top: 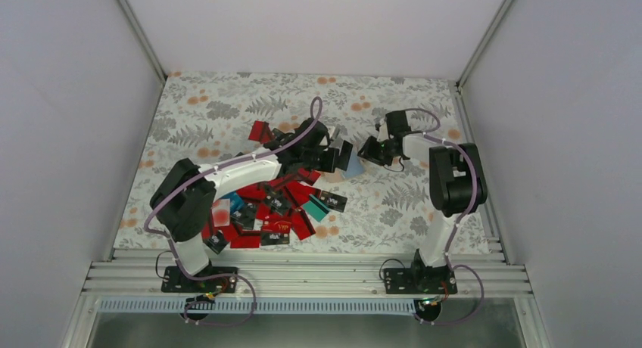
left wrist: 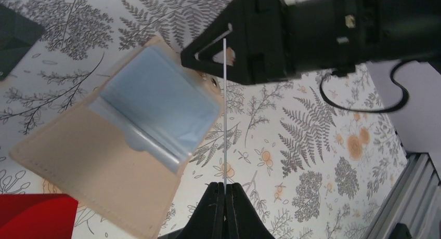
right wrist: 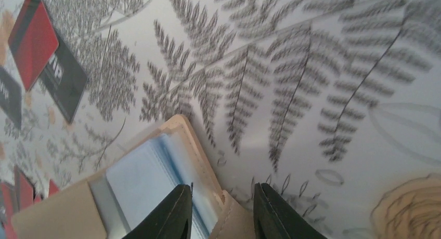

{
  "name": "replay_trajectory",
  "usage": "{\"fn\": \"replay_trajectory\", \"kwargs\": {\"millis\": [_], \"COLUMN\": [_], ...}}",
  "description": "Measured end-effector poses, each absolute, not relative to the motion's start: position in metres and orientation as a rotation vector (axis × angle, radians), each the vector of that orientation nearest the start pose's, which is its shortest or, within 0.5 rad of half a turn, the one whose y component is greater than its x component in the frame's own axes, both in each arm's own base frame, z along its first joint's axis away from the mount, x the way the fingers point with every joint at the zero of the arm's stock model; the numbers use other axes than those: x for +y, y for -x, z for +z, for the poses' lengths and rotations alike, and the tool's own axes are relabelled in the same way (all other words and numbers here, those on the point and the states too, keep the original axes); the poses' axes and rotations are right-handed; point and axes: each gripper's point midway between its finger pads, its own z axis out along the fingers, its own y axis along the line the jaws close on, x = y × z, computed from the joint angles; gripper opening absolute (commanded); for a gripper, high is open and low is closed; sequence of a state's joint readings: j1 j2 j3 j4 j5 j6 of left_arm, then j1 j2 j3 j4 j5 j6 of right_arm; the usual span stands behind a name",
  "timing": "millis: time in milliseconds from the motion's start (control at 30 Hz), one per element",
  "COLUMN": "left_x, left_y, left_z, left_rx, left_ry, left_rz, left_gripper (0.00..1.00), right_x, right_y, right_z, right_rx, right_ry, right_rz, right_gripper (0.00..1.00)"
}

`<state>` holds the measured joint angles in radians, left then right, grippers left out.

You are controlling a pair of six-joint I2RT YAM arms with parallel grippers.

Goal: Put the credit cards into the card holder

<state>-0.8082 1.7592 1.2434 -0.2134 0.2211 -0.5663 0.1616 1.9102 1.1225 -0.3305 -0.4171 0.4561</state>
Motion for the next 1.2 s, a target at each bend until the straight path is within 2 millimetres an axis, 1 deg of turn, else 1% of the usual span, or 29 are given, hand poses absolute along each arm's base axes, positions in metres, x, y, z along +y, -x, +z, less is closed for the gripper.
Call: {"fn": "replay_trajectory", "kwargs": {"millis": [67,167,300,367,467,567,667,933,1200], "left_x": [-0.381,-0.379,-0.375,-0.370,-0.360,-0.353,-0.350,-0.349,-0.341], "left_y": [-0.317,-0.323,-0.326,-0.325,-0.317,-0.311,-0.311,-0.323,-0.332], "left_z": [0.139,0.138,0.134,0.126,0.108,0.096,0.093,0.106,0.096], "left_rx": [2.450,2.449,2.454,2.477,2.530,2.566,2.567,2.481,2.472], "left_ry": [-0.386,-0.338,-0.282,-0.237,-0.170,-0.124,-0.104,-0.088,-0.049], "left_rz": [-0.918,-0.932,-0.945,-0.944,-0.936,-0.924,-0.909,-0.919,-0.897], "left_gripper": [0.02,0.02,0.02,0.02,0.02,0.02,0.02,0.02,0.02], "right_x": [0.141,0.146,0.150,0.150,0.150,0.150,0.151,0.151,0.152], "right_y": [-0.401,-0.386,-0.368,-0.360,-0.349,-0.339,-0.337,-0.337,-0.337], "right_z": [0.023,0.023,0.022,0.021,0.021,0.020,0.020,0.019,0.019], "right_rx": [2.738,2.756,2.780,2.790,2.802,2.814,2.815,2.813,2.804], "right_ry": [-0.265,-0.263,-0.274,-0.289,-0.316,-0.338,-0.340,-0.337,-0.330], "right_rz": [0.771,0.807,0.843,0.852,0.866,0.881,0.886,0.888,0.898], "right_gripper": [0.31,0.27,0.23,0.22,0.21,0.20,0.20,0.19,0.19]}}
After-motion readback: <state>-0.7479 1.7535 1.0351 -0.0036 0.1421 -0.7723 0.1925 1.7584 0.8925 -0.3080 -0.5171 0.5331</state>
